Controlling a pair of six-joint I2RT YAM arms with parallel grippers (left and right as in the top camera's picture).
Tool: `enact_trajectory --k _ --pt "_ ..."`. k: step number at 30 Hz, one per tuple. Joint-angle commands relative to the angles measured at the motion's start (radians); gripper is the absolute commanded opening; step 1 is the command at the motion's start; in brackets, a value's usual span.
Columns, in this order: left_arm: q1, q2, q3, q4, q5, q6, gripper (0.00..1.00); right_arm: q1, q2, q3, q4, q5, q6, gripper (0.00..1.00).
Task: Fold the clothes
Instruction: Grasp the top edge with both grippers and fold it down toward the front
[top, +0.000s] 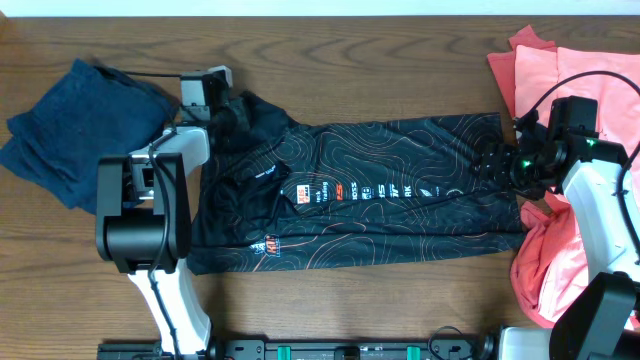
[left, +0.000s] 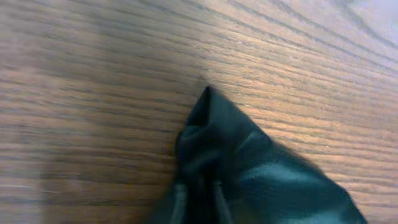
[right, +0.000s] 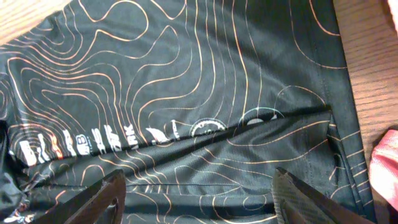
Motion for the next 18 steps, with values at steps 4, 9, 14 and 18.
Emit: enact_trajectory --k 4,9,14,18 --pt "0.001 -0.029 0.019 -0.067 0.03 -0.001 0.06 0.013 -0.011 0.005 0.017 0.073 0.014 0.71" --pt "0.005 -0.16 0.019 -0.189 0.047 -0.001 0.06 0.048 0.003 0.005 0.061 0.206 -0.034 0.73" --pt "0.004 -0.29 0.019 -0.346 0.047 -0.016 0.06 0.099 0.095 0.01 0.183 0.314 -0.028 0.8" --pt "0.004 -0.335 0.019 -0.455 0.047 -0.016 0.06 0.1 0.206 0.025 0.334 0.317 0.036 0.81"
